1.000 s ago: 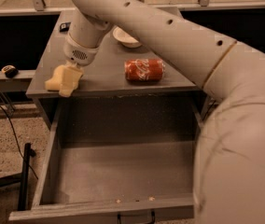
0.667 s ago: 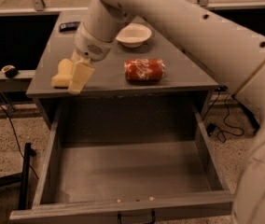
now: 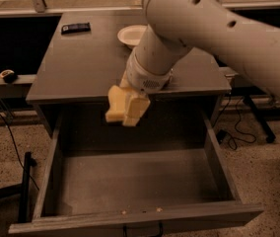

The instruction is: Place sponge into top drawer

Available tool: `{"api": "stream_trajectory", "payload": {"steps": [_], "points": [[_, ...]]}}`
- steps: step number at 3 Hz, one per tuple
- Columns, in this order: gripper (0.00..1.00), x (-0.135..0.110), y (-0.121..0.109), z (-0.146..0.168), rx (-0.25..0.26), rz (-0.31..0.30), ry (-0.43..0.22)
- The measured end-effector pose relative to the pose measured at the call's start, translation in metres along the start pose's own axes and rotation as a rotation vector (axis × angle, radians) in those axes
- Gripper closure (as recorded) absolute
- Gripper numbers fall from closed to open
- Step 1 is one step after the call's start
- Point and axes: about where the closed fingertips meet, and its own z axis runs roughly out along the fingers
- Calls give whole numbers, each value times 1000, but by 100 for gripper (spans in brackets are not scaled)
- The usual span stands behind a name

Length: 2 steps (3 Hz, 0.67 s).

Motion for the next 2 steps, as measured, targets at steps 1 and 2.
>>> {"api": "stream_trajectory", "payload": {"steps": [1,2], "points": [[100,19,24,24,-56,-9,55],[100,16,24,25,-44,-18,78]]}}
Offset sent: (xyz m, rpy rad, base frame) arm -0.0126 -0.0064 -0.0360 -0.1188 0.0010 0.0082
